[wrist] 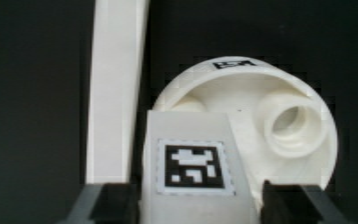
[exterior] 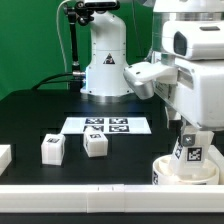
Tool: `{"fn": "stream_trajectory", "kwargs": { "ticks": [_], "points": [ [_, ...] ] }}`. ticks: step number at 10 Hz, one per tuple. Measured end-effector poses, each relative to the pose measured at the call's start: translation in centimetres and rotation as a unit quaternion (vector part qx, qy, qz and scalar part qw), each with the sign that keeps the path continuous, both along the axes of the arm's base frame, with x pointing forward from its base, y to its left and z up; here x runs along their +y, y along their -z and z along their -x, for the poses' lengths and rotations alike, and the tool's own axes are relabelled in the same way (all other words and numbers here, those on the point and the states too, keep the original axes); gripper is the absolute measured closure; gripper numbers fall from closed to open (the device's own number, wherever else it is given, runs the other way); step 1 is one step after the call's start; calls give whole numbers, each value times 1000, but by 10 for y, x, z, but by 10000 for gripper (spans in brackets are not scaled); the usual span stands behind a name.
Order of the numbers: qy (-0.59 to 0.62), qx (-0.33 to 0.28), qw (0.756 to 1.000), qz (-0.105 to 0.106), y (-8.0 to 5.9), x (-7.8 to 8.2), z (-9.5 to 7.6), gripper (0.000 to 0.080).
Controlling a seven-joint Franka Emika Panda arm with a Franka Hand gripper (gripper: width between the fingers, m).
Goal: Assemble stool
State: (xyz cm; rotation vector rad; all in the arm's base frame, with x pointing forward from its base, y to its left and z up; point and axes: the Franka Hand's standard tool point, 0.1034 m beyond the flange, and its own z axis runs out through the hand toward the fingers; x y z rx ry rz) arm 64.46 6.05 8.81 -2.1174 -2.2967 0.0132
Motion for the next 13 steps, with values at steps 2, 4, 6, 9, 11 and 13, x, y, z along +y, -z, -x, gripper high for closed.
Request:
{"fn": "stream_trajectory", "kwargs": {
  "ticks": [2, 4, 6, 9, 11, 13],
  "points": [
    [79, 3, 997, 1, 1, -1, 1, 466],
    [201, 12, 979, 3, 1, -8, 3, 466],
    [301, 17, 954, -2, 2, -9, 4, 466],
    [417, 19, 909, 2, 2, -8, 4, 466],
    [477, 20, 879, 4, 2, -7, 4, 466],
    [527, 20, 849, 5, 2, -7, 4, 466]
  ]
}}
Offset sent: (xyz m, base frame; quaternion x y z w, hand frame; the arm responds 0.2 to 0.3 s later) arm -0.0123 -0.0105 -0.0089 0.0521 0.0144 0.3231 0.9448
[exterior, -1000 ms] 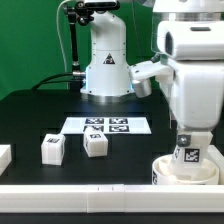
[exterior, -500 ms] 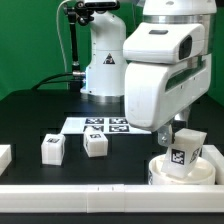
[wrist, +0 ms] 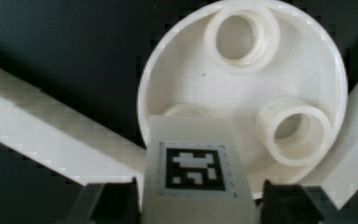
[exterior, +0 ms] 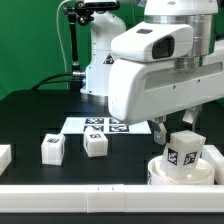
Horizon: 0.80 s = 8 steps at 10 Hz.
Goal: Assemble stool
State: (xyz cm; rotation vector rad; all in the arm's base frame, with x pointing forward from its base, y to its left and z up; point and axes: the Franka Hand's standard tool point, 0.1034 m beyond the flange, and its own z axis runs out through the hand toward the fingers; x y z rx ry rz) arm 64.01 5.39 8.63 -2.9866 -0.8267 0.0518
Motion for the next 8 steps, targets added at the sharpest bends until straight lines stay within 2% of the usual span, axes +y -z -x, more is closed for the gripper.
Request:
{"fn": "stream_trajectory", "kwargs": {
  "ticks": [2, 4, 6, 8],
  "points": [
    [67, 1, 998, -3, 0, 1, 0, 466],
    [181, -3, 983, -13, 1, 2, 0, 466],
    [301, -8, 953, -31, 2, 8, -2, 466],
    [409, -1, 912, -36, 2, 16, -2, 466]
  ]
}}
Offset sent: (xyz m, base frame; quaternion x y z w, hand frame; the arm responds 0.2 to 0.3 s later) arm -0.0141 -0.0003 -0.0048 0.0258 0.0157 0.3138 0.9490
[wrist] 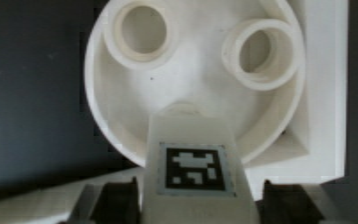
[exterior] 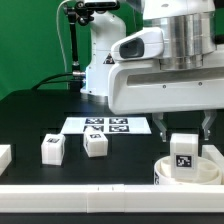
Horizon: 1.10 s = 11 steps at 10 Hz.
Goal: Assemble stool
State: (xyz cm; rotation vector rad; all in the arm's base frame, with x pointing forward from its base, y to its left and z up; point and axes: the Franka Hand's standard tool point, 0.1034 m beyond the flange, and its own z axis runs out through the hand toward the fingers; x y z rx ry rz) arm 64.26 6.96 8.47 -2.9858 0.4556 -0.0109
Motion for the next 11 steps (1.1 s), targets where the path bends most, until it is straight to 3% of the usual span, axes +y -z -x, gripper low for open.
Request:
{"fn": "stream_trajectory", "kwargs": {
  "ticks": [6, 11],
  "points": [
    [253, 36, 967, -27, 1, 27, 3, 466],
    [433, 65, 898, -38, 2, 39, 5, 466]
  ]
}}
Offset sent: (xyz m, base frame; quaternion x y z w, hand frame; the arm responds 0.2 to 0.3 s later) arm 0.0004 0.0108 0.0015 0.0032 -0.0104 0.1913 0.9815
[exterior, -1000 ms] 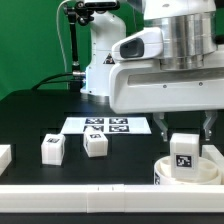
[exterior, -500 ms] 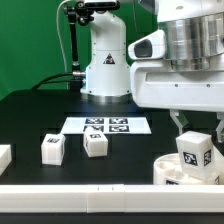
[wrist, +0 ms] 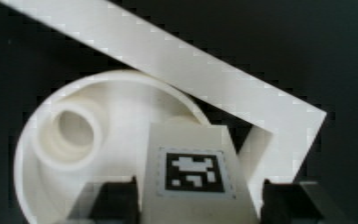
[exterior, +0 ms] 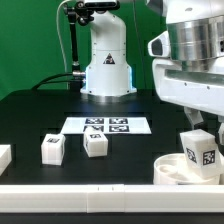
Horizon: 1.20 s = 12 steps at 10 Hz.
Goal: Assemble stool
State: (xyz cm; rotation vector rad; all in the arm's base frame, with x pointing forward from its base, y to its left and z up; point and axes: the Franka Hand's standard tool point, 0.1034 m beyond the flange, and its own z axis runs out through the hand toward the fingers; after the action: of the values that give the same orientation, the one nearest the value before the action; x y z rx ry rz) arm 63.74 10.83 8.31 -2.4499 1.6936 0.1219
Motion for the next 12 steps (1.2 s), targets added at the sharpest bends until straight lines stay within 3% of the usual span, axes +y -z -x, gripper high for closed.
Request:
{"fn": "stream_trajectory", "kwargs": {
  "ticks": [3, 4, 5, 8, 12],
  "points": [
    [29, 5, 1000, -9, 0, 3, 0, 466],
    [23, 5, 1000, -9, -1, 3, 0, 303],
    [-2, 1, 1000, -9, -6, 1, 0, 201],
    [-27, -5, 999, -18, -34, 11, -3, 153],
    [-193, -34, 981, -11, -29, 10, -1, 150]
  ]
}}
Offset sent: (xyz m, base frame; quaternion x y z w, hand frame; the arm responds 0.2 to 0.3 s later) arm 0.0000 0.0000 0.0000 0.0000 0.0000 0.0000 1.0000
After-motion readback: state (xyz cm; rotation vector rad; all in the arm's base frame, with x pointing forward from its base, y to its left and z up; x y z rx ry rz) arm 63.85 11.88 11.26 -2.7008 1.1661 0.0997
